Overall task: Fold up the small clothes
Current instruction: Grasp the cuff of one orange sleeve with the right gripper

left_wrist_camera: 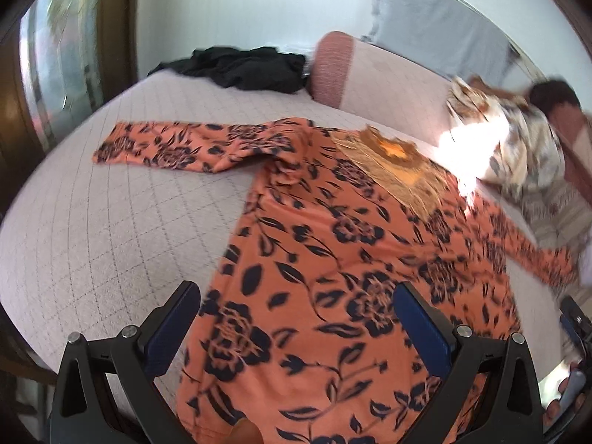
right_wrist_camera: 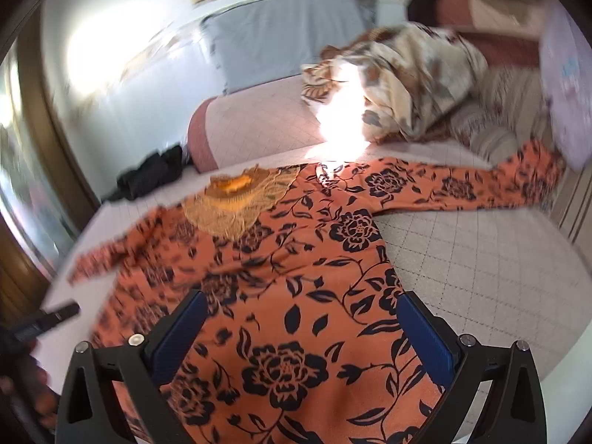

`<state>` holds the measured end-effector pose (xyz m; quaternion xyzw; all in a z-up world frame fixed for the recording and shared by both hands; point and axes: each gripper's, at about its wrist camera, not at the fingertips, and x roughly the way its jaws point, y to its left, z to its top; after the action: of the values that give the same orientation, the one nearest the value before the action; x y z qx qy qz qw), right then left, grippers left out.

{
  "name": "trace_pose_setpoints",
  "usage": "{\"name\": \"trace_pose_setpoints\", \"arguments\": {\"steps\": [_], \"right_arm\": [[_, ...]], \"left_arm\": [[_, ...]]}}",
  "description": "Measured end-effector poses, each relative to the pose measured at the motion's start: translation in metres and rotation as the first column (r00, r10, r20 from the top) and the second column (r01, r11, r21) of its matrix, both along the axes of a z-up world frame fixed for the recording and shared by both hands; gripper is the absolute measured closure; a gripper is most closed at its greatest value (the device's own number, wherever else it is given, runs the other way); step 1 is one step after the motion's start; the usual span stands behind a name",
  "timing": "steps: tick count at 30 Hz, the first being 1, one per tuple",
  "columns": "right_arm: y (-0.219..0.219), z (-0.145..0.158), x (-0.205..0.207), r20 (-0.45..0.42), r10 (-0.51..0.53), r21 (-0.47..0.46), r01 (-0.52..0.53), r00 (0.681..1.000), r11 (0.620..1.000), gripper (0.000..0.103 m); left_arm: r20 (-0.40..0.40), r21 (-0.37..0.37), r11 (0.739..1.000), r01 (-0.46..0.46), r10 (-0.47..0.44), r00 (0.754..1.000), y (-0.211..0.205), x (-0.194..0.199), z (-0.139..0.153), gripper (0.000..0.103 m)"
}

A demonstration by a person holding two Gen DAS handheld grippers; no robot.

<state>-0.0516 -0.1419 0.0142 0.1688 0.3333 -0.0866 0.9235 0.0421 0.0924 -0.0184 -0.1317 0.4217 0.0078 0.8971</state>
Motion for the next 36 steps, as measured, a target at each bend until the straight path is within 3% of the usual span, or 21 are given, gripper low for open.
{"name": "trace_pose_setpoints", "arguments": {"steps": [3, 5, 8, 13, 15, 18, 20, 23, 24, 25, 26, 28, 31, 34, 36], "right_arm": [[-0.077, 0.001, 0.007, 0.043, -0.089, 0.229, 0.077, 0.995, 0.970, 0.000], [-0.140, -0.008, 0.011, 0.042, -0.213, 0.337, 0.186, 0.976, 0.923, 0.000], [-0.232, -0.032, 0.013, -0.013, -0.399, 0.447, 0.362, 0.917, 0.818, 0.000], [-0.335, -0.062, 0.022, -0.117, -0.565, 0.467, 0.547, 0.817, 0.695, 0.022], [-0.360, -0.069, 0.026, -0.137, -0.593, 0.472, 0.578, 0.794, 0.666, 0.031], [-0.381, -0.075, 0.039, -0.170, -0.629, 0.449, 0.628, 0.759, 0.636, 0.032], [-0.390, -0.081, 0.046, -0.191, -0.657, 0.401, 0.669, 0.729, 0.626, 0.033], [-0.399, -0.086, 0.051, -0.201, -0.707, 0.362, 0.722, 0.678, 0.590, 0.055], [-0.404, -0.088, 0.052, -0.201, -0.712, 0.356, 0.728, 0.672, 0.587, 0.071], [-0.408, -0.088, 0.055, -0.206, -0.707, 0.347, 0.726, 0.676, 0.593, 0.089], [-0.409, -0.086, 0.059, -0.205, -0.699, 0.336, 0.720, 0.685, 0.607, 0.096], [-0.401, -0.063, 0.073, -0.153, -0.675, 0.257, 0.689, 0.722, 0.678, 0.097], [-0.366, -0.004, 0.103, -0.026, -0.585, 0.125, 0.584, 0.810, 0.802, 0.097], [-0.301, 0.066, 0.137, 0.117, -0.416, 0.035, 0.415, 0.902, 0.909, 0.097], [-0.241, 0.106, 0.164, 0.190, -0.277, -0.034, 0.288, 0.942, 0.957, 0.097]], "left_arm": [[0.006, -0.144, 0.981, -0.128, 0.131, 0.991, 0.048, 0.015, -0.008, 0.000], [-0.024, -0.143, 0.969, -0.202, 0.200, 0.979, 0.074, 0.025, -0.016, 0.000], [-0.068, -0.121, 0.957, -0.264, 0.257, 0.964, 0.106, 0.039, -0.028, 0.000], [-0.084, -0.072, 0.932, -0.355, 0.349, 0.933, 0.141, 0.056, -0.044, 0.000], [-0.097, -0.070, 0.923, -0.378, 0.371, 0.924, 0.148, 0.060, -0.053, 0.000], [-0.168, -0.100, 0.914, -0.394, 0.375, 0.912, 0.157, 0.066, -0.072, 0.000], [-0.151, -0.081, 0.917, -0.390, 0.375, 0.915, 0.154, 0.065, -0.069, 0.000], [-0.149, -0.082, 0.929, -0.361, 0.346, 0.926, 0.150, 0.066, -0.069, 0.000], [-0.152, -0.086, 0.928, -0.363, 0.348, 0.925, 0.151, 0.066, -0.070, 0.000], [-0.150, -0.095, 0.927, -0.363, 0.347, 0.926, 0.153, 0.066, -0.071, 0.000], [-0.146, -0.108, 0.924, -0.368, 0.351, 0.925, 0.155, 0.065, -0.070, 0.000], [-0.140, -0.139, 0.913, -0.383, 0.365, 0.920, 0.160, 0.064, -0.070, 0.000], [-0.137, -0.171, 0.901, -0.400, 0.380, 0.915, 0.164, 0.063, -0.069, 0.000], [-0.136, -0.195, 0.890, -0.413, 0.392, 0.910, 0.167, 0.059, -0.068, 0.000], [-0.131, -0.224, 0.874, -0.432, 0.412, 0.902, 0.172, 0.055, -0.066, 0.000]]}}
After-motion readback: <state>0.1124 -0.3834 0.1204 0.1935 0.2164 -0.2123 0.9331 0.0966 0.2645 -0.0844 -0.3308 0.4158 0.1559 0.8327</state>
